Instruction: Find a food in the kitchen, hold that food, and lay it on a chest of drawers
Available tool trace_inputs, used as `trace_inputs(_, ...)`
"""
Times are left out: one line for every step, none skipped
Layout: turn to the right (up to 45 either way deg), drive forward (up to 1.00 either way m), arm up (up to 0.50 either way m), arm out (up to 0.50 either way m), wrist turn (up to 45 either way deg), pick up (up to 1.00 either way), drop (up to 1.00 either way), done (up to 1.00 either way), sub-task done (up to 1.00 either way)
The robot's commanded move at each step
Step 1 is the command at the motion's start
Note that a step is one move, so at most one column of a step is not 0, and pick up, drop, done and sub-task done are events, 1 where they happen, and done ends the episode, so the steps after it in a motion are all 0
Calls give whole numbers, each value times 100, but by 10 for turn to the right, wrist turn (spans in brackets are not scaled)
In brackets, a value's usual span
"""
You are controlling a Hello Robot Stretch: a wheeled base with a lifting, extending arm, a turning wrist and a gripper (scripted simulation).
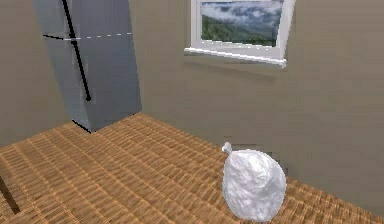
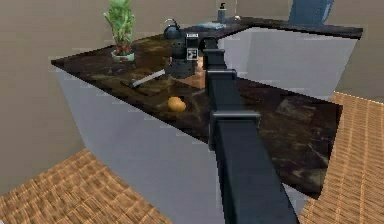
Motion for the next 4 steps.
trace_inputs(0, 0, 0, 0, 360, 0, 0, 0, 0)
trace_inputs(0, 0, -12, 0, 0, 0, 0, 0, 0)
trace_inputs(0, 0, 0, 0, 0, 100, 0, 0, 0)
trace_inputs(0, 0, 10, 0, 0, 0, 0, 0, 0)
